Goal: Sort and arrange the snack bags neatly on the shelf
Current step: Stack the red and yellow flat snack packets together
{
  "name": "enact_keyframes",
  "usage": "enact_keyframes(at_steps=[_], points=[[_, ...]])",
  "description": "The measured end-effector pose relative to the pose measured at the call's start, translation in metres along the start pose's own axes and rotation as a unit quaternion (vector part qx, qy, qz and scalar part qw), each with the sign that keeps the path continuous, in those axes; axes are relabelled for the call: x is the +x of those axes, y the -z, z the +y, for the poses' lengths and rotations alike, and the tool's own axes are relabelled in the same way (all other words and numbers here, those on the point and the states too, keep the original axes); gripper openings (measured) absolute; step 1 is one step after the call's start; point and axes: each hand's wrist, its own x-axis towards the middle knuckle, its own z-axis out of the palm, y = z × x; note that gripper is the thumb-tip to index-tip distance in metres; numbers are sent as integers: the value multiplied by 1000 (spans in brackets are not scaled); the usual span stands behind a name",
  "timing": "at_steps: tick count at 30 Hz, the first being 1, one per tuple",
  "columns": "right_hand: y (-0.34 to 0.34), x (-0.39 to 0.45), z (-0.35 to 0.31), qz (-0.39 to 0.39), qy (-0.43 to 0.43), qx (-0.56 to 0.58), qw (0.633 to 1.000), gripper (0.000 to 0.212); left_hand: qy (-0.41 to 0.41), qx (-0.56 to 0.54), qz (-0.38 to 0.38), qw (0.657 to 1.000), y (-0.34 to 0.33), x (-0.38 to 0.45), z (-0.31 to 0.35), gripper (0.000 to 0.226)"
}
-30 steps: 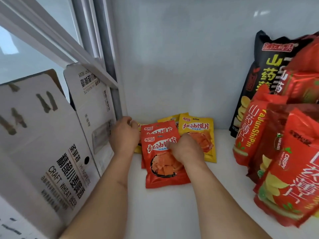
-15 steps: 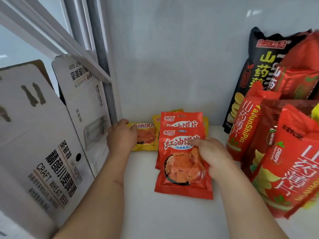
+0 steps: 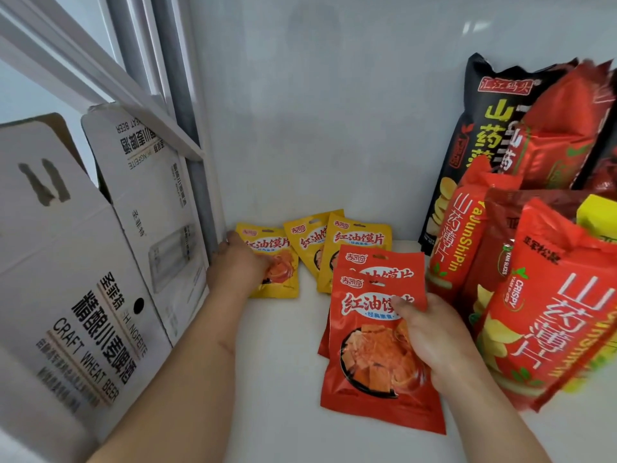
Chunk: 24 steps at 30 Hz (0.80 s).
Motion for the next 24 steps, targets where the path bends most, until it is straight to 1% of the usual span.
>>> enact_keyframes(at_steps=[3,5,8,11,12,13,15,16,17,18,19,20,22,24], points=[[0,0,-3,-1,-15,3,1000,15,6,-63,12,998,3,1,2,85],[-1,1,-4,-2,-24,7,1000,14,29,-105,13,994,6,3,4,76],[0,0,-8,-7,-38,22,999,14,35,-157,42,986,12,7,1,44],[1,-2,-11,-12,-49,32,998,17,9,-221,90,971,26,3,2,18],[1,-4,-11,-14,-49,34,998,19,9,-244,108,964,33,-1,4,15],[1,-4,-11,-13,-49,34,998,22,16,-267,131,955,40,-6,8,18],[2,-6,-13,-11,-48,39,998,21,34,-302,189,934,52,-14,16,34],[2,-7,-14,-12,-48,44,998,18,32,-312,218,924,56,-18,20,36],[2,-8,-14,-12,-47,49,998,16,23,-324,241,914,58,-21,25,33],[2,-8,-14,-9,-48,51,998,15,11,-340,249,907,57,-22,30,30],[3,-9,-15,-7,-47,54,997,15,-1,-367,236,900,56,-24,37,26],[3,-10,-15,-7,-46,58,997,15,-9,-397,206,894,51,-23,44,21],[4,-12,-16,-6,-43,67,997,14,-6,-433,125,893,36,-20,58,11],[6,-15,-18,-1,-44,74,996,14,9,-457,38,888,18,-17,68,14]])
